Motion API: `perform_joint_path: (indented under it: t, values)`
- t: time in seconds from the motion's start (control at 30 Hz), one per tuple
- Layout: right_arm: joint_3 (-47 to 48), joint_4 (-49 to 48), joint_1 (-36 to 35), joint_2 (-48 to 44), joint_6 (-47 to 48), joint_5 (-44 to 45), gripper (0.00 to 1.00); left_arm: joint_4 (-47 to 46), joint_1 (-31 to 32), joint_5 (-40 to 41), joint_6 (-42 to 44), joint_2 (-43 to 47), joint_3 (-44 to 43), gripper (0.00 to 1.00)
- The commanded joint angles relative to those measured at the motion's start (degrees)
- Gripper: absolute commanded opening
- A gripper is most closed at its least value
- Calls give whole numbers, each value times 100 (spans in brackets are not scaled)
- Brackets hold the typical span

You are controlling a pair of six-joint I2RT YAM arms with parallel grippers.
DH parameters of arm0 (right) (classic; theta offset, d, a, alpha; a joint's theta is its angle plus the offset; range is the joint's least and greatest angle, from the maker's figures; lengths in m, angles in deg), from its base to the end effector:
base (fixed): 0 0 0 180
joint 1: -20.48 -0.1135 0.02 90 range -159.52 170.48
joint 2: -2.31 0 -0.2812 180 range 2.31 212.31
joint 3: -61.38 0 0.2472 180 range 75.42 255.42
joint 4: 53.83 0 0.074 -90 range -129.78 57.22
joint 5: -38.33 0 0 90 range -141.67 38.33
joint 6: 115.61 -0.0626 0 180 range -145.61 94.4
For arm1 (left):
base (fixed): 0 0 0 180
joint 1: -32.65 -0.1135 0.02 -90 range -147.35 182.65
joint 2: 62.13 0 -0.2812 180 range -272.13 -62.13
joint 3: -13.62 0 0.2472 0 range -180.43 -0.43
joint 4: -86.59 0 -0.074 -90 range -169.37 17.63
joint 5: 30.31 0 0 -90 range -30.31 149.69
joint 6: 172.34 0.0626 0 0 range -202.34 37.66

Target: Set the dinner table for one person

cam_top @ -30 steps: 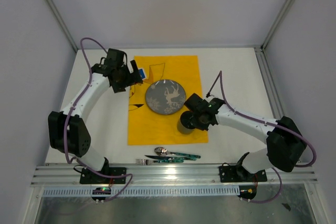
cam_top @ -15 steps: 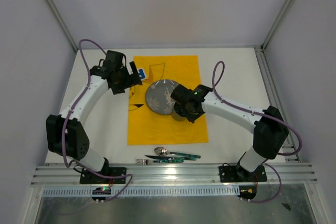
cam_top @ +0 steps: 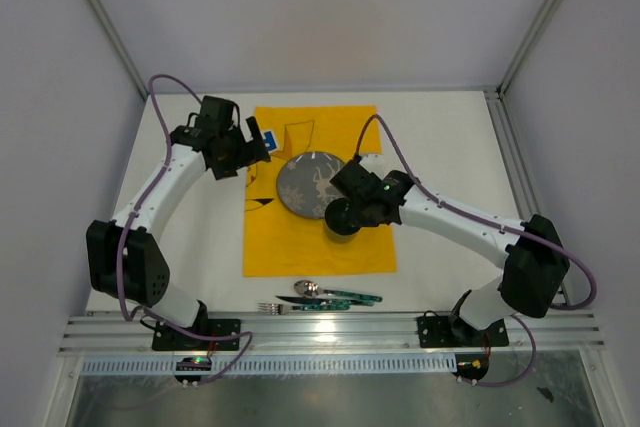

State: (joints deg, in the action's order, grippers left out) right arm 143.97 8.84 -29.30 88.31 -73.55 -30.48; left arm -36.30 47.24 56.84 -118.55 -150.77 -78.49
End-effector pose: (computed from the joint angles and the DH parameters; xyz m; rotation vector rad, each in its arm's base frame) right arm 0.2115 0.2151 0.2583 0.0611 2.5935 0.0945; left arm 0.3292 -0.0889 0.2996 -0.4591 2.5160 -0.4177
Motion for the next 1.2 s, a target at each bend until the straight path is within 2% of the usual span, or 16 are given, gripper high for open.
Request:
perform_joint_path:
  t: [0.0,0.13,0.2,0.4,0.53,0.63,0.77,0.97,1.17]
  values:
    - [-26,-204,-41,-163,2673,-413,3,-202,-18,-49,-71,154,-7,99]
    - [-52,270,-41,259,3773,-371,3,-238,-18,-154,-123,128,19,99]
    - [-79,131,-49,312,4264,-230,3,-237,-18,-145,-115,128,37,99]
    - [262,76,398,523,5029,-422,3,-88,-18,83,8,251,28,99]
    - [273,-98,1021,506,5251,-1151,3,-18,-18,232,114,312,10,99]
    - [220,-283,1215,392,5382,-1450,3,-18,-17,232,96,277,2,99]
    - [229,-204,1330,488,5576,-1662,3,-44,-18,206,26,198,-7,99]
    - [36,-388,1330,322,5559,-2558,3,-53,-18,162,-18,58,-139,99]
    - [-202,-468,1330,330,5594,-2734,3,-53,-18,153,-9,14,-253,99]
